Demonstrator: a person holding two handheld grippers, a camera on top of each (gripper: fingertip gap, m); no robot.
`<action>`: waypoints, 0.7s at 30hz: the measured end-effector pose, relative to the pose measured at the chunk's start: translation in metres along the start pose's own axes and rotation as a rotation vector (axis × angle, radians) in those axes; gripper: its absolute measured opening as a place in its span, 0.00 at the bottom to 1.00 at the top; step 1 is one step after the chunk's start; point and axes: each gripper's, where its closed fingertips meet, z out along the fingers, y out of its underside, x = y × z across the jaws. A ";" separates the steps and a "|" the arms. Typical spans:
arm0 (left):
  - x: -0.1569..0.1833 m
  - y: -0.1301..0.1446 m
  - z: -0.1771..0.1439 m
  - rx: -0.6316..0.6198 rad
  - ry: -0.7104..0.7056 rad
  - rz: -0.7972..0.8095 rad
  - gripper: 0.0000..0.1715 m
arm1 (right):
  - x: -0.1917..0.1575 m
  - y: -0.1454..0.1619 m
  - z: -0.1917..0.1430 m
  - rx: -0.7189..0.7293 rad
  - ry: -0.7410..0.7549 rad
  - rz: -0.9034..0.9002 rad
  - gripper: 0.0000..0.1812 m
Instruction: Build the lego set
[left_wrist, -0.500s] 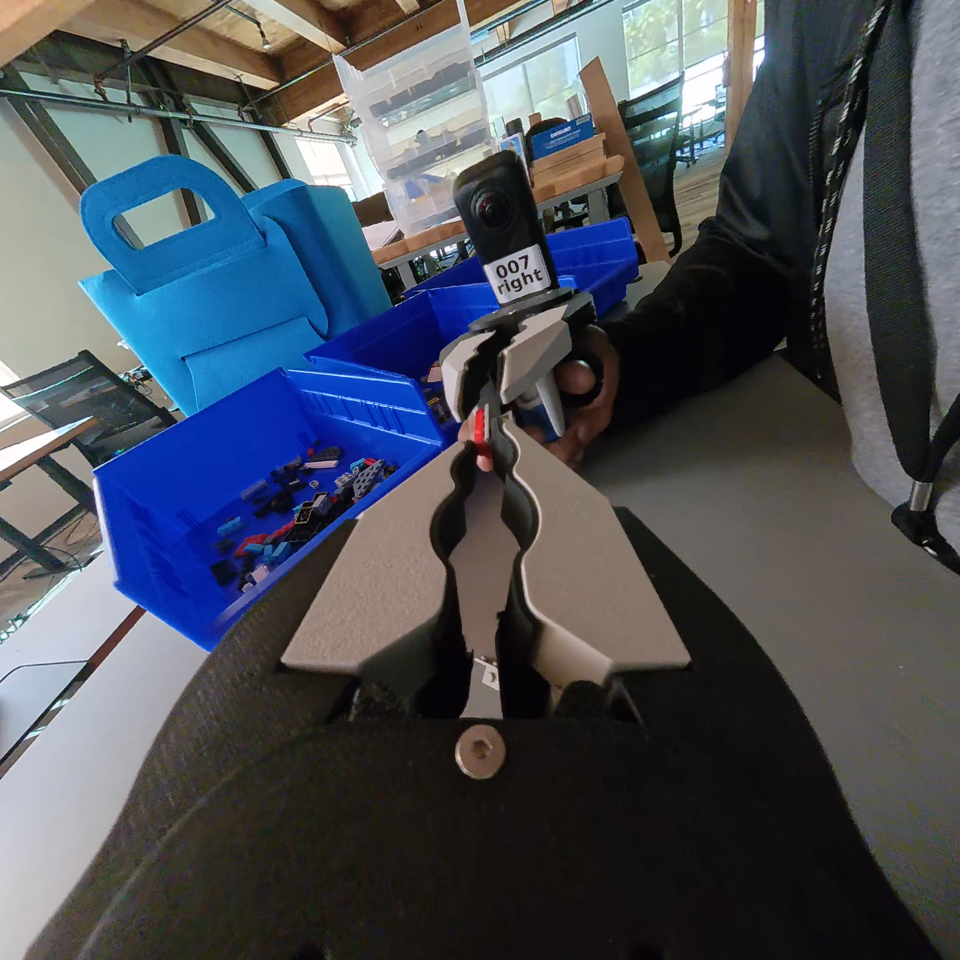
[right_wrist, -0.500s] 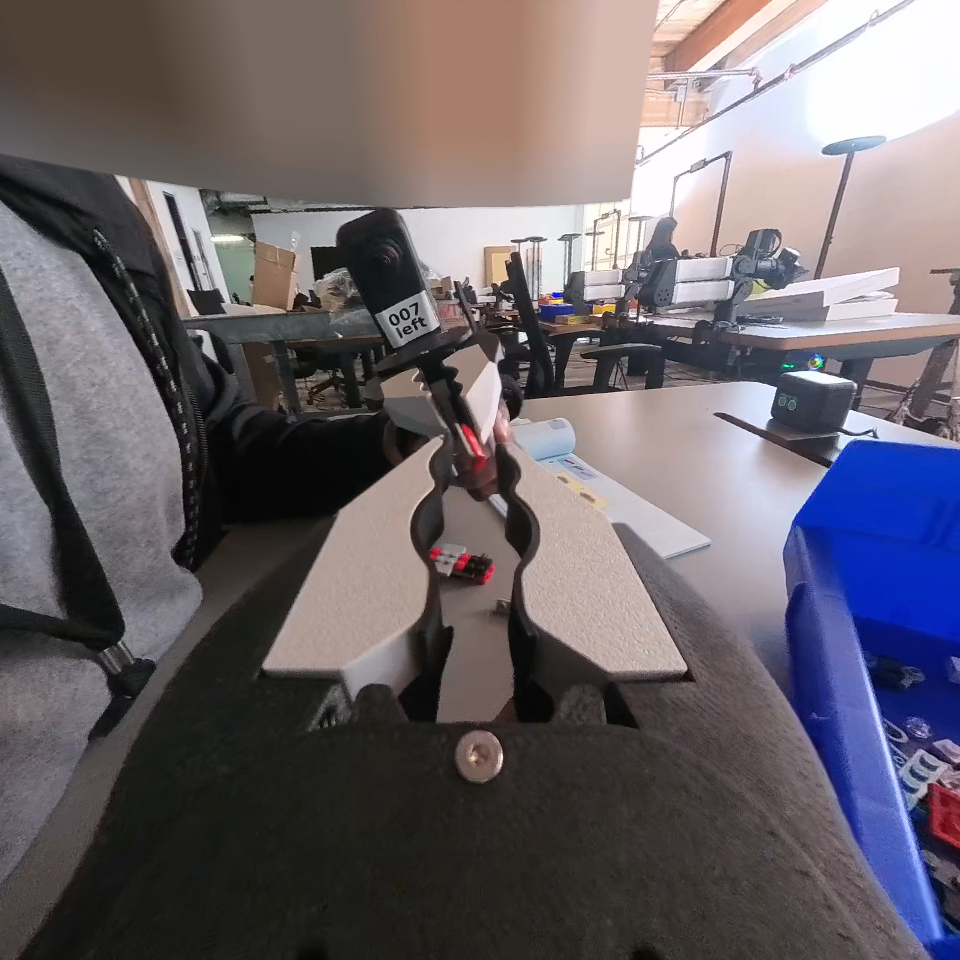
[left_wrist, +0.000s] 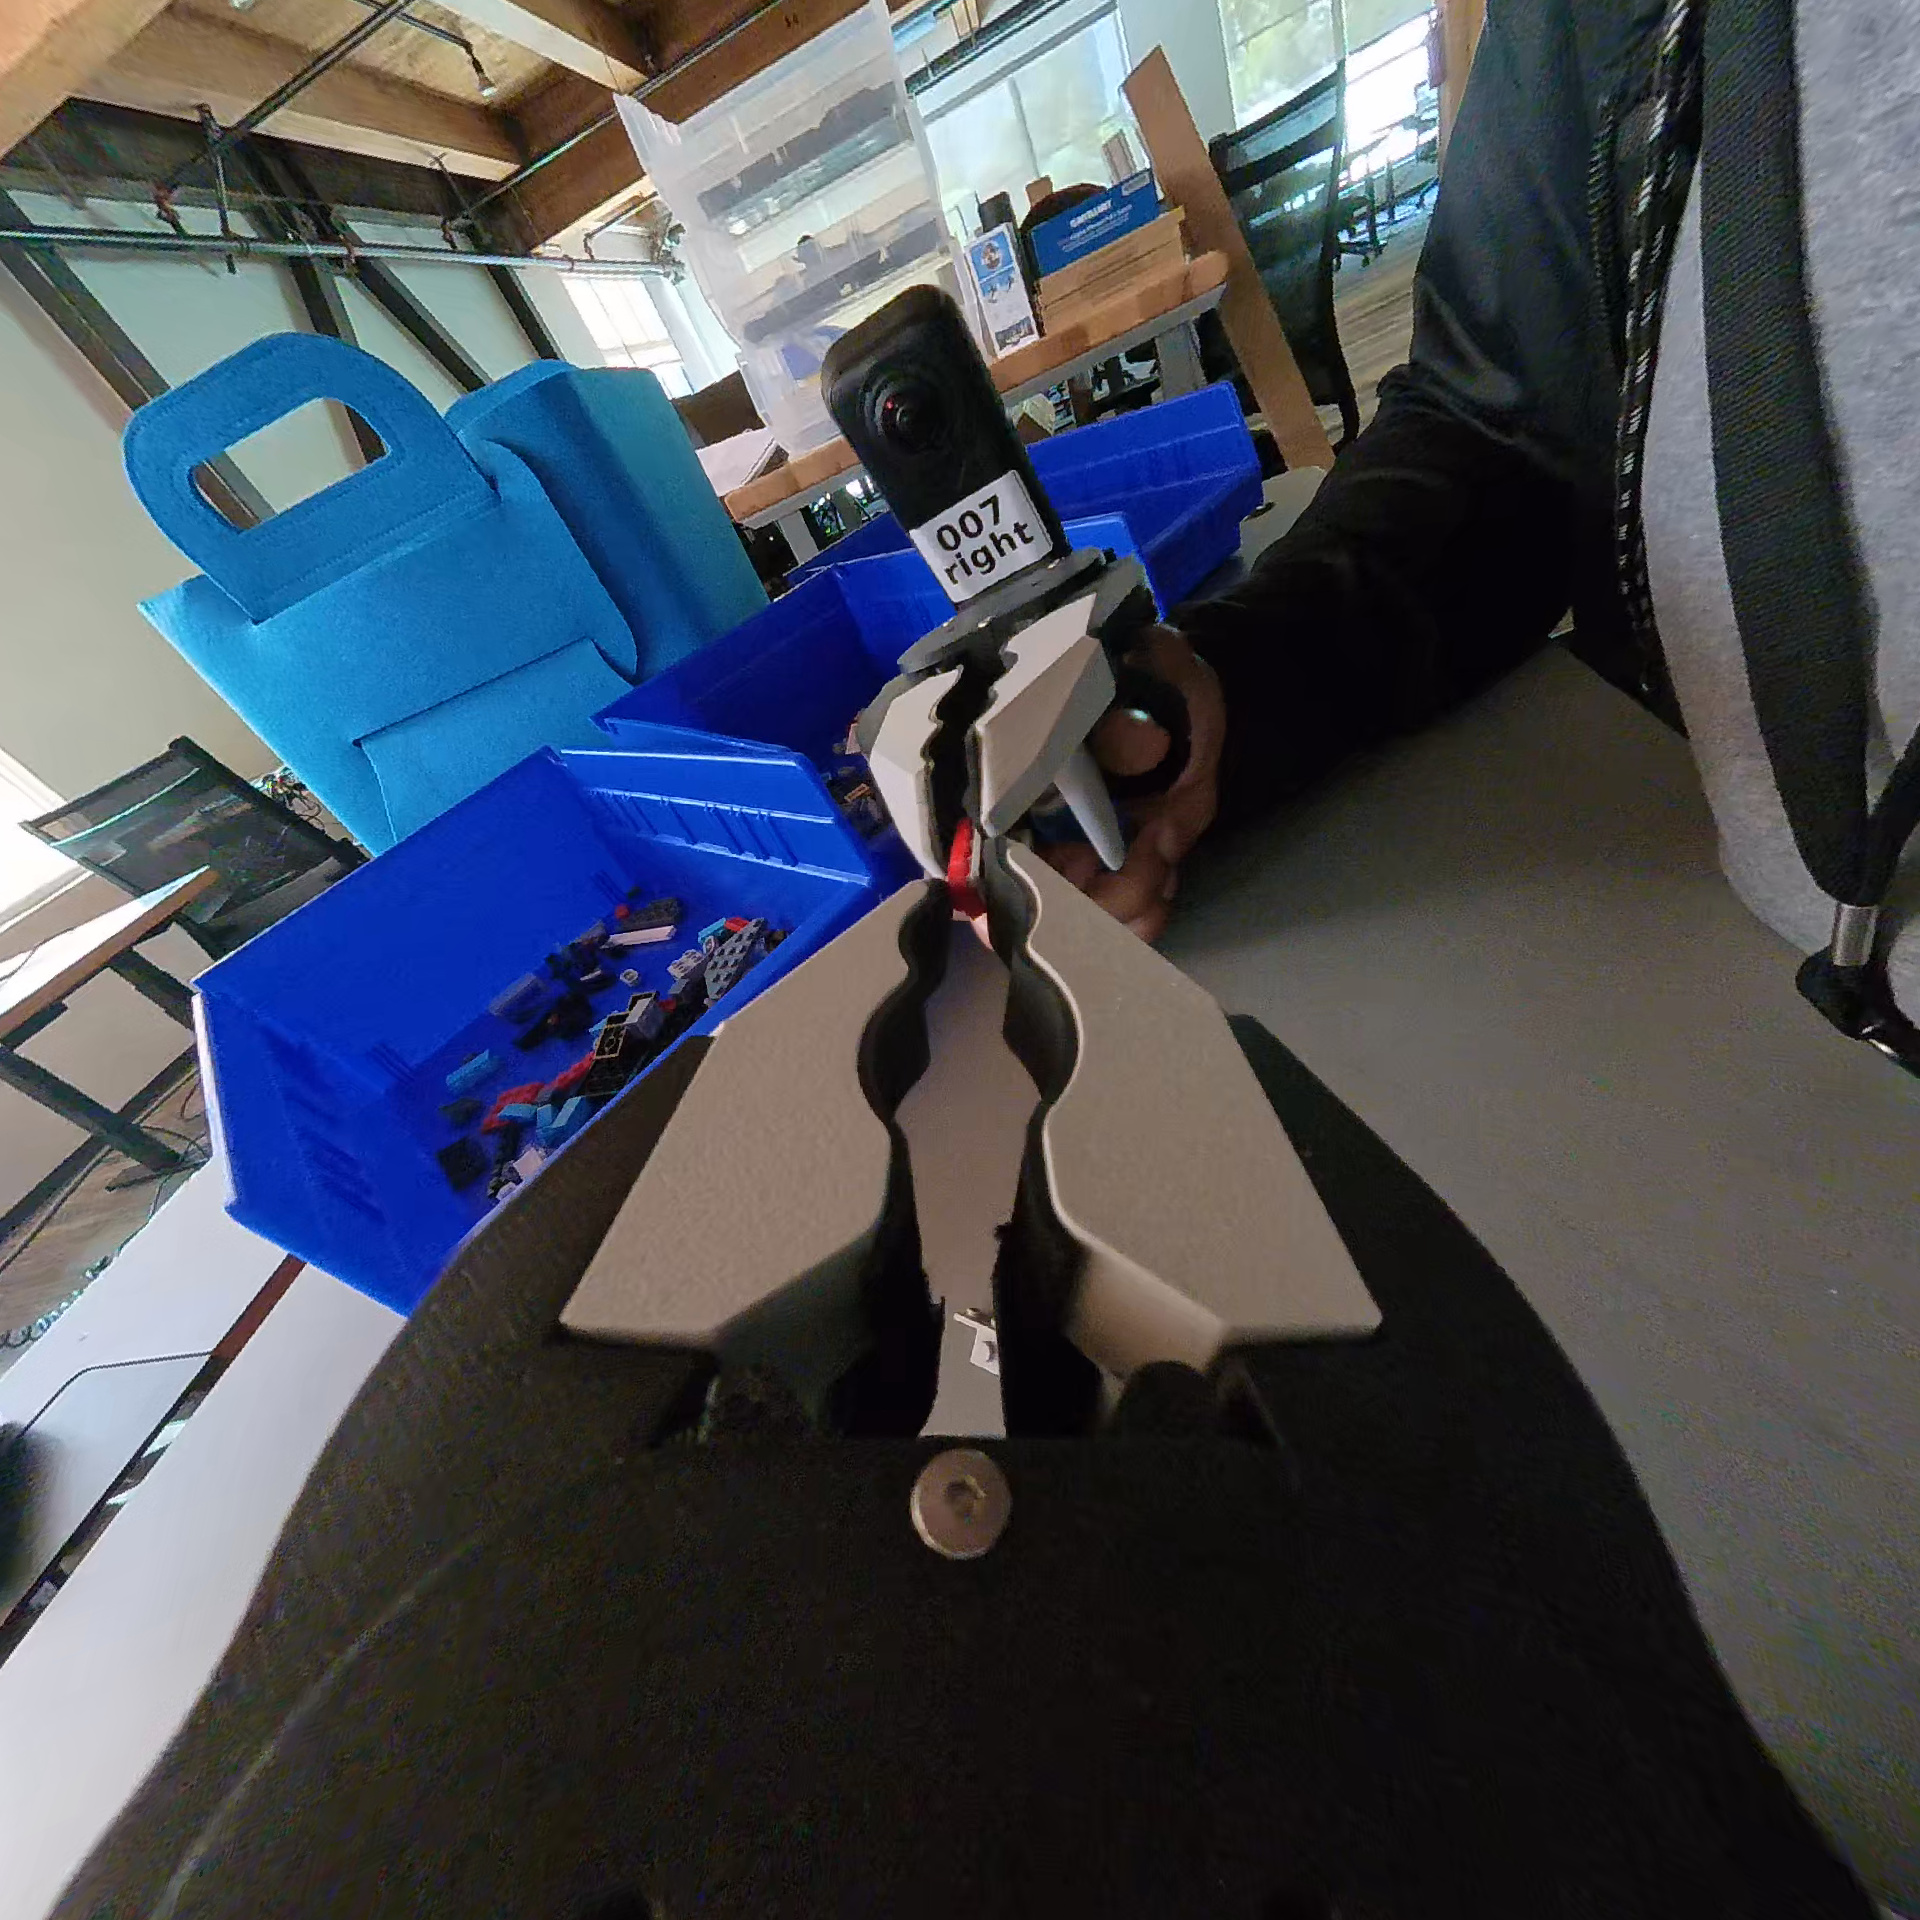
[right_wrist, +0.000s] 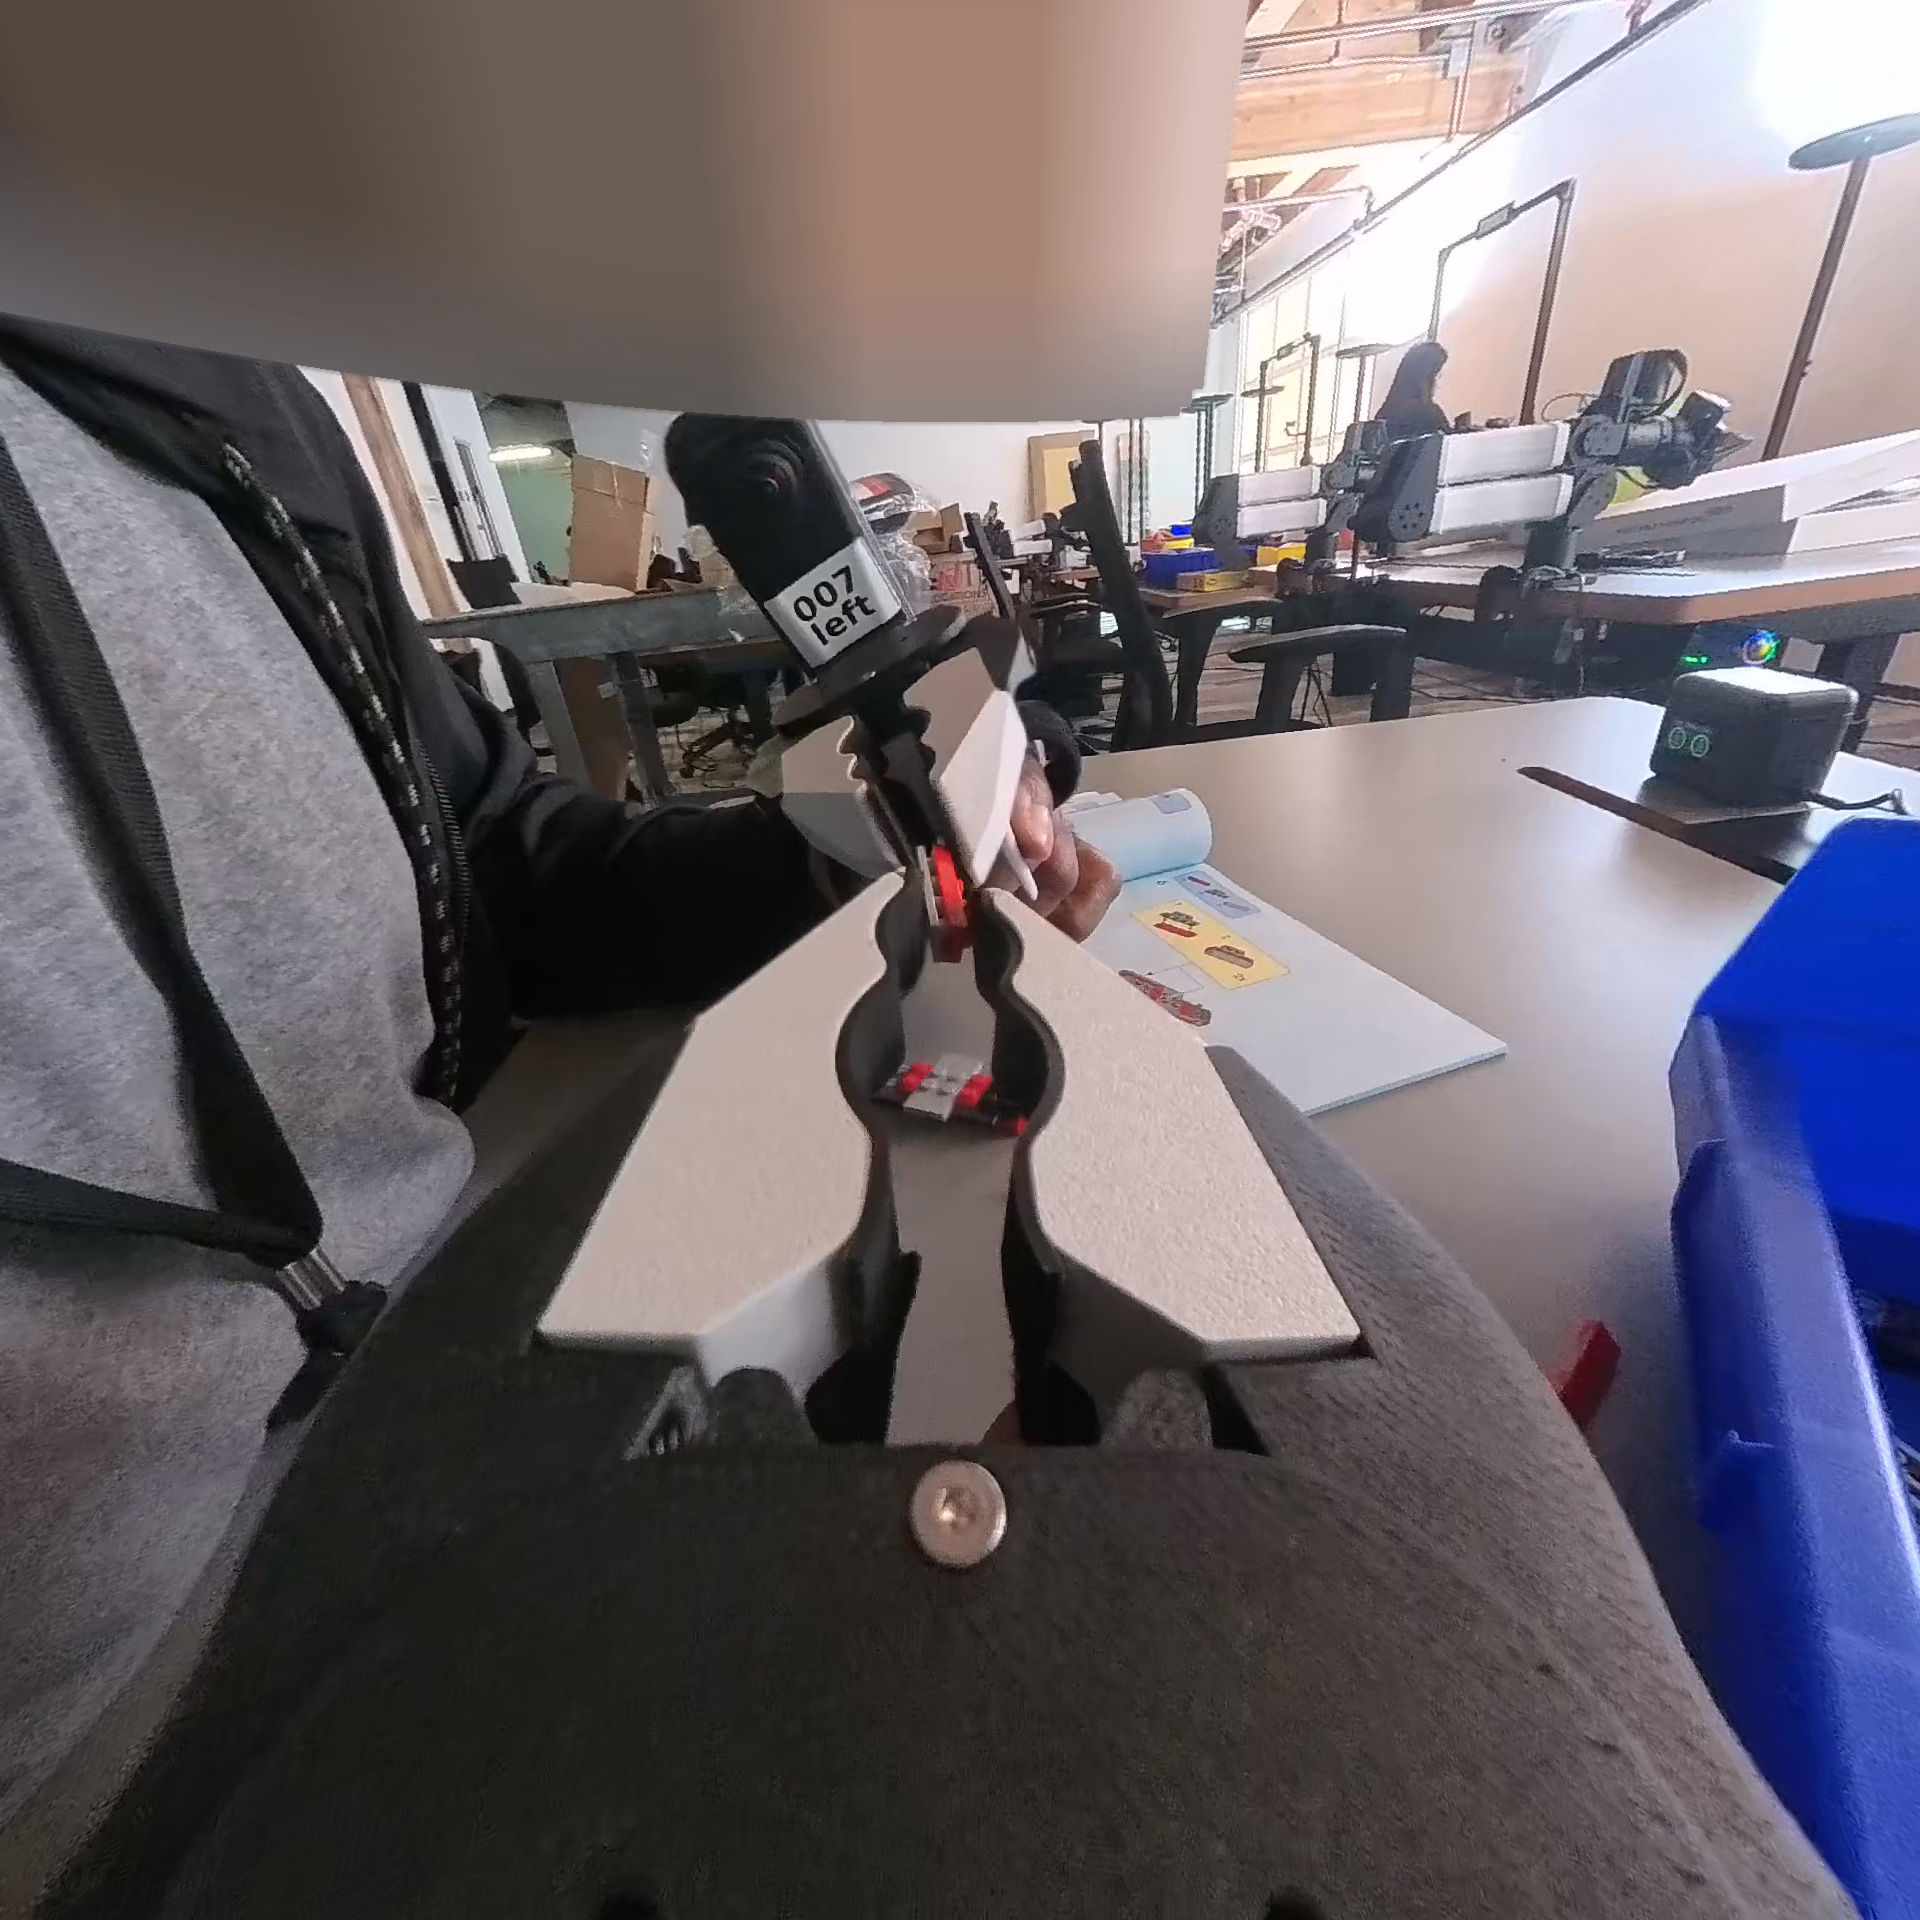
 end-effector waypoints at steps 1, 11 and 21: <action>0.000 0.000 0.000 0.001 0.000 -0.003 0.04 | 0.000 0.000 0.000 -0.001 0.003 -0.010 0.06; -0.005 -0.004 0.001 0.034 0.020 -0.137 0.05 | 0.001 -0.004 0.000 -0.004 0.079 -0.195 0.06; -0.033 0.003 0.004 0.041 0.060 -0.821 0.15 | 0.022 -0.010 -0.006 -0.058 0.341 -0.536 0.05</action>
